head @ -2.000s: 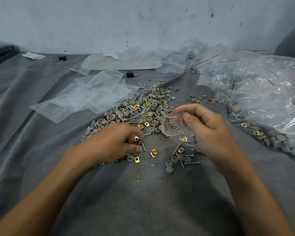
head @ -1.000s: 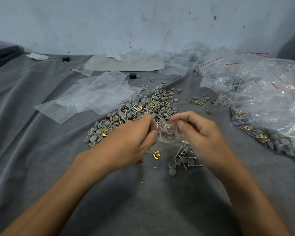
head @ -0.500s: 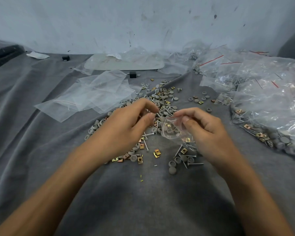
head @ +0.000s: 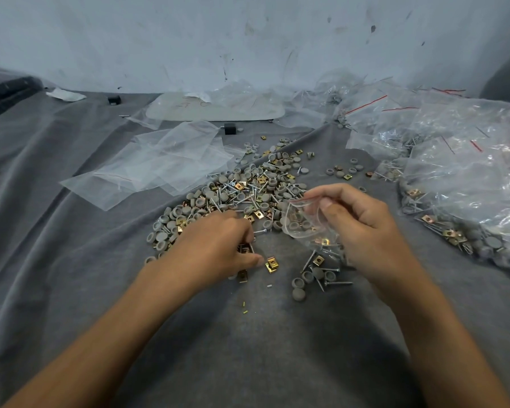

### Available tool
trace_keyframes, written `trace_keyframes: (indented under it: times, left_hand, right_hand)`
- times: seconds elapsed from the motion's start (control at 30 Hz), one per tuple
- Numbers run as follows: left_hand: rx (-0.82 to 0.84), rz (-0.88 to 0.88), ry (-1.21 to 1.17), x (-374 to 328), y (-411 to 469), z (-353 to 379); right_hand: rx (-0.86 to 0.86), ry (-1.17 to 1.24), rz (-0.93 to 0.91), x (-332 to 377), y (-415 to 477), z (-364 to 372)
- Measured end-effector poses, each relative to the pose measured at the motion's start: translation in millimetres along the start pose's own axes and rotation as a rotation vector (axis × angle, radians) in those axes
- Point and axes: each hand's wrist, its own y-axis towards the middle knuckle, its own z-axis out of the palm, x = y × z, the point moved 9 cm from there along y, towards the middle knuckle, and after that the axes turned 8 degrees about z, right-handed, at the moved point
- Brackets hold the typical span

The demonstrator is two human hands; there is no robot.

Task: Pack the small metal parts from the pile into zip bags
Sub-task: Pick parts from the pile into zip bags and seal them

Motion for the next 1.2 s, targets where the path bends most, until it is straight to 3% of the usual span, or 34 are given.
trace_keyframes:
  times: [0.27, 0.47, 0.57, 0.9, 1.07, 1.2]
  left_hand:
    - [-0.13, 0.003, -0.158, 17, -4, -28]
    - [-0.361, 0.094, -0.623, 10, -18, -72]
    - [-0.382, 0.141, -0.738, -11, -17, -74]
    - [-0.356, 0.084, -0.401, -18, -15, -56]
    - [-0.192, 0.188, -0.208, -55, -9, -16]
    - [-0.161, 0.288, -0.13, -79, -7, 13]
  right_hand:
    - [0.02, -0.015, 0.008, 0, -1, 4]
    - [0.026, -0.029, 0.008, 2, -1, 6]
    - [0.031, -0.04, 0.014, 1, -2, 9]
    - [-0.089, 0.035, -0.001, 4, 0, -8]
    - [-0.174, 0.107, -0.015, 6, 0, -18]
    - [-0.186, 0.111, -0.026, 8, 0, -20]
